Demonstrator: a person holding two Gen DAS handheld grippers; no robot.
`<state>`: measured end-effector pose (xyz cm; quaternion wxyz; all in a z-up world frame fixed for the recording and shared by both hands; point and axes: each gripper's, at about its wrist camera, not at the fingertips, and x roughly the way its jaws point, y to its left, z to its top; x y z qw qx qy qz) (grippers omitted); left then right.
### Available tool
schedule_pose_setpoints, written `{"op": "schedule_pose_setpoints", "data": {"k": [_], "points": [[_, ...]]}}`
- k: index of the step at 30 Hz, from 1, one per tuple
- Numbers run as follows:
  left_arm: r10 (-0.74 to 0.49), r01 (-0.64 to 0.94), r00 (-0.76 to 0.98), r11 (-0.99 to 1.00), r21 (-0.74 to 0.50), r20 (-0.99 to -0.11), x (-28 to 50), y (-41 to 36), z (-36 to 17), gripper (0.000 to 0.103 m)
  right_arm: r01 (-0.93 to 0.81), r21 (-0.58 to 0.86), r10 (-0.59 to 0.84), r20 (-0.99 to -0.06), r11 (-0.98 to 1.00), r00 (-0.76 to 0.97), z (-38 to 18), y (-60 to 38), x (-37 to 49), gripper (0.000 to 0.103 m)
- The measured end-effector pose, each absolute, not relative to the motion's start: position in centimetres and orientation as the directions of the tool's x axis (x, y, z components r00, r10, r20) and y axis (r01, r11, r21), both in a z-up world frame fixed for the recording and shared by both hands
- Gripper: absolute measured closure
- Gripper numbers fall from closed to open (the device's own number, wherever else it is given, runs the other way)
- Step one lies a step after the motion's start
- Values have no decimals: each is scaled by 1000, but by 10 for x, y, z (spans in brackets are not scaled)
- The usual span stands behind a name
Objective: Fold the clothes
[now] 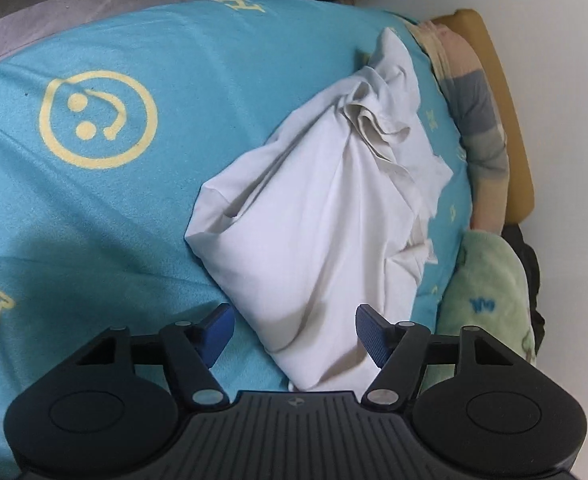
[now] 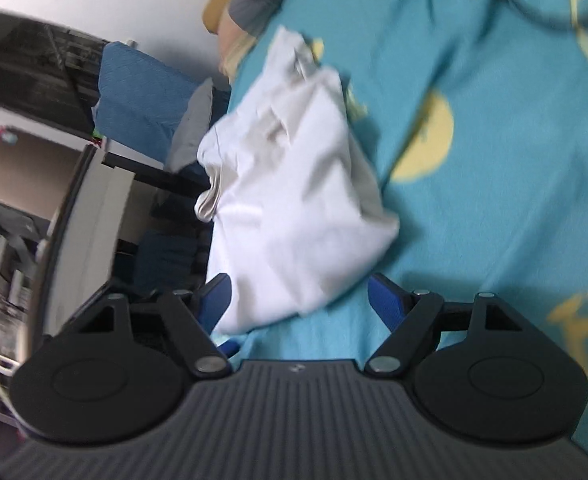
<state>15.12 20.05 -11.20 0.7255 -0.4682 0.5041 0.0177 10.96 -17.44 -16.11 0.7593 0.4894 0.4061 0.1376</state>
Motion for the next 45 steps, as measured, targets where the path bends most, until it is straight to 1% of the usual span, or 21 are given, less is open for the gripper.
{"op": "schedule_pose_setpoints", "data": {"k": [2,3,4,6,8,10,11,12,13,14,16,17,22,25,28,31,33,36,39,41,45], "points": [[-422,-515,500,558,-651,-757,153,198,-119,43,195,874,640,-463,446,613,-169,-164,113,26],[-408,-528,504,552,-645,-762,155,200,-121,54,188,872,651,-466,451,599,-171,-158,115,26],[-400,-535,518,539,-651,-756,157,202,-122,70,181,871,663,-468,456,584,-173,-151,118,26],[-364,-522,557,546,-655,-747,156,206,-117,95,160,872,680,-466,463,566,-175,-142,122,26],[-350,-490,598,553,-674,-721,153,205,-109,96,155,880,685,-451,449,573,-179,-136,127,27],[-333,-446,635,579,-683,-697,153,200,-99,97,149,878,682,-451,455,577,-180,-129,137,33],[-327,-432,647,587,-685,-689,152,199,-94,97,142,874,675,-453,464,582,-180,-126,143,33],[-323,-420,658,593,-687,-681,152,197,-90,97,137,867,660,-458,479,595,-179,-123,147,36],[-317,-412,666,598,-687,-676,152,197,-87,97,138,861,641,-463,490,613,-179,-124,149,45],[-312,-406,672,603,-686,-672,151,197,-85,97,145,859,622,-463,491,631,-178,-127,150,61],[-318,-412,672,590,-694,-669,150,200,-84,98,149,850,592,-467,505,657,-172,-136,148,83],[-323,-417,671,581,-699,-668,149,201,-84,98,150,845,578,-469,513,668,-169,-140,147,85],[-346,-387,683,576,-720,-644,148,202,-77,98,169,841,519,-462,514,719,-154,-163,144,87],[-352,-391,670,581,-714,-654,147,202,-80,98,194,841,487,-463,504,741,-155,-180,139,87],[-347,-398,662,588,-704,-665,148,202,-82,98,217,871,508,-442,442,739,-167,-192,135,86],[-351,-406,660,577,-709,-664,150,203,-82,98,251,910,560,-403,331,724,-181,-199,134,85],[-355,-407,660,572,-712,-662,149,205,-82,98,254,918,577,-389,303,718,-183,-201,134,85],[-358,-403,660,573,-714,-660,149,206,-82,98,233,908,570,-402,348,717,-176,-198,135,85],[-358,-402,661,573,-714,-659,149,206,-82,98,197,897,548,-402,395,734,-167,-196,137,87],[-359,-390,669,576,-719,-651,149,204,-78,98,150,874,526,-406,462,748,-156,-194,138,90],[-365,-314,701,613,-725,-613,142,200,-53,98,79,839,493,-390,539,778,-128,-192,134,91]]}}
